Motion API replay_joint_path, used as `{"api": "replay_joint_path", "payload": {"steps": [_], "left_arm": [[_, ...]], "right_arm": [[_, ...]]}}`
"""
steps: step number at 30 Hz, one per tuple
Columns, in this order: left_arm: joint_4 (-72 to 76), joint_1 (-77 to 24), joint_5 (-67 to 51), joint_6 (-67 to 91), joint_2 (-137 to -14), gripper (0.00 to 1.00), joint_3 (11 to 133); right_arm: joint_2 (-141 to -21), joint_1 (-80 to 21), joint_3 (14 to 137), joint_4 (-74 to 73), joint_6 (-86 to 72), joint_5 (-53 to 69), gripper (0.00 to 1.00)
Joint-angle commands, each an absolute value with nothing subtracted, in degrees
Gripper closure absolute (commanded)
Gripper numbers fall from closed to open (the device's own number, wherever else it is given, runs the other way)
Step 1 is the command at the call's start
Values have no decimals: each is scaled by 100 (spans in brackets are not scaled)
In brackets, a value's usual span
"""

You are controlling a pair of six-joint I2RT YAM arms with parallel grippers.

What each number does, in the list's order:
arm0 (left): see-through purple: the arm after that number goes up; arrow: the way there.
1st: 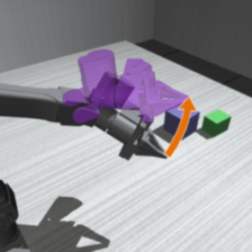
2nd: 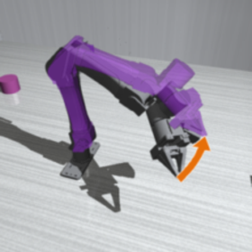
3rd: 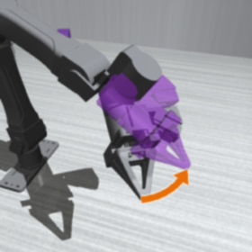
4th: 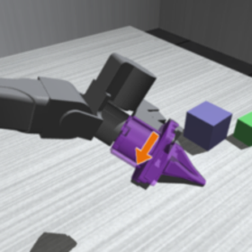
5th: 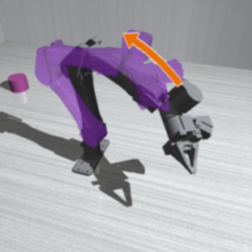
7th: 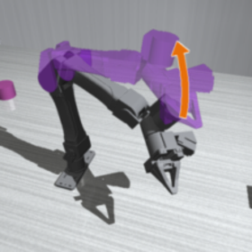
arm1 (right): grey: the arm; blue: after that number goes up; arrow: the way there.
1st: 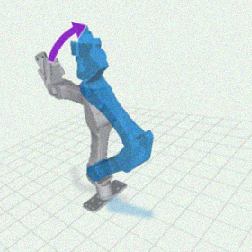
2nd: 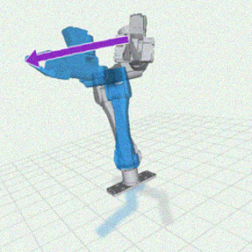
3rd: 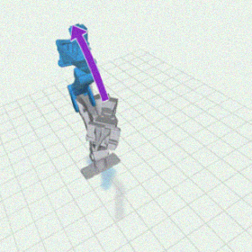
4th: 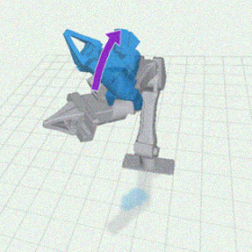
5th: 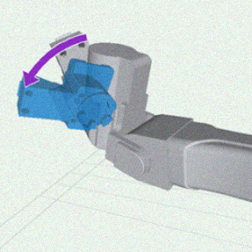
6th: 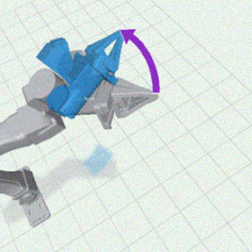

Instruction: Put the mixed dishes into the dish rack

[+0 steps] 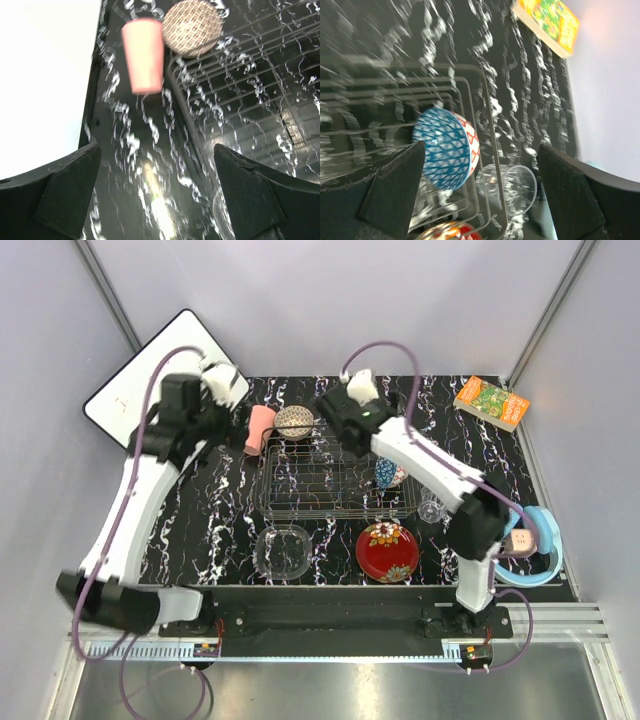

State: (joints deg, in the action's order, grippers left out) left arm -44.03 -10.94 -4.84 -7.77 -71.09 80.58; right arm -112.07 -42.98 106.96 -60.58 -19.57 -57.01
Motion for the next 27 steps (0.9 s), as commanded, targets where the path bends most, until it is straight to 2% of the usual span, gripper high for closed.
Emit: {"api": "replay_joint_path", "payload": {"steps": [1, 5, 9, 14, 19, 27], "left_arm": [[-3728, -1546, -124, -1256, -8329, 1, 9034], [-3560, -1784, -105, -1704, -9953, 2, 9886], [-3568, -1881, -27, -1811, -11256, 3, 11280], [-3568, -2170, 299, -1793, -12539, 4, 12330], [-3498, -2425, 343, -1512, -13148, 4, 12805], [-3401, -2593, 246, -1064, -13517, 4, 12762]], "right_arm": [[-9723, -4324, 10883, -5662, -2065, -4923, 0], [-8563, -4315, 9942, -4556, -2030, -4483, 3], [-7544, -4315, 9055, -4009, -2206, -4517, 5], [-7075, -4315, 8253, -3700, -2233, -4693, 7], [-7119, -4307, 8078, -3665, -2224, -4694, 7], [-7111, -4000, 7858, -3551, -2294, -4386, 7]]}}
